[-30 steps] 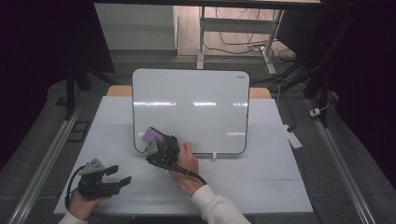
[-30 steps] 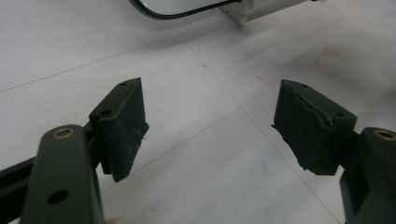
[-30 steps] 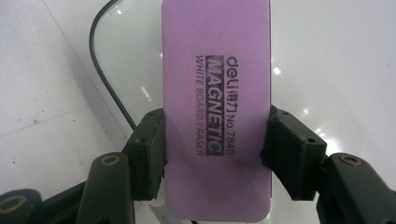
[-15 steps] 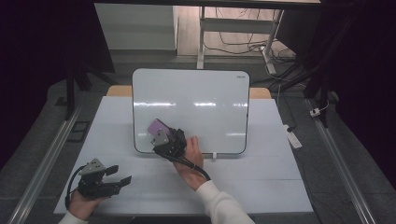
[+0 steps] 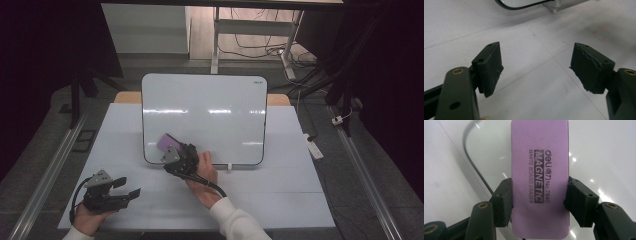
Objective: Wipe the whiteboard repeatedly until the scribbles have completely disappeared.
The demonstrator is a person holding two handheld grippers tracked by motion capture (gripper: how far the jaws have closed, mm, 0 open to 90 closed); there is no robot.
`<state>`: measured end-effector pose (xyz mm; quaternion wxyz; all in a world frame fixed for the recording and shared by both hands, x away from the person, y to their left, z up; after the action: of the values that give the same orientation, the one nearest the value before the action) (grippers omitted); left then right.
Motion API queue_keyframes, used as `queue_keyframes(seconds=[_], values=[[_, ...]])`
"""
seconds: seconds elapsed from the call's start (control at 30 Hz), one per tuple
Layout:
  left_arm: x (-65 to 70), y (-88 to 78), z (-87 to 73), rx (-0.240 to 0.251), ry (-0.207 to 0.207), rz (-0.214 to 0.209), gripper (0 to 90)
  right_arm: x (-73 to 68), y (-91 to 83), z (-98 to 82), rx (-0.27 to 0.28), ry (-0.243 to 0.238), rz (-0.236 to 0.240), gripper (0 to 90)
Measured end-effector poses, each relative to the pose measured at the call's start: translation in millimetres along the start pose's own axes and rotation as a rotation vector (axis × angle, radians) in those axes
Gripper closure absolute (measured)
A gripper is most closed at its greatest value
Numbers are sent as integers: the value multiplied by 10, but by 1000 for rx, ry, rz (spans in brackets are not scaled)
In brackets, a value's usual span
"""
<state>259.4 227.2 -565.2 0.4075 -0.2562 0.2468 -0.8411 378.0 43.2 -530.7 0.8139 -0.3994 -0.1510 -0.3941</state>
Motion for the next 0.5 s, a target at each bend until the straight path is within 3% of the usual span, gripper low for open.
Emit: queue_keyframes(seconds=[0.17,0.33,0.4,0.5], values=[[9,2,6,0,-1,2,258,238,-158,-354,-32,4,-58,412],[13,11,8,-2,0,2,258,511,-315,-673,-61,51,-89,412],[13,15,9,-2,-1,3,258,561,-341,-737,-56,74,-92,412],[17,13,12,-1,-2,4,258,551,-335,-730,-47,68,-97,412]])
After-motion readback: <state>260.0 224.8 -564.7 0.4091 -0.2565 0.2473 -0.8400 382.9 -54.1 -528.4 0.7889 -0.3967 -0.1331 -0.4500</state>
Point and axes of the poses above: each handheld gripper's, and its own axes: y roughly forward along the jaws, z roughly out of its top, x roughly to its right, the point moved 7 cm from there along y, roughly forward along the jaws
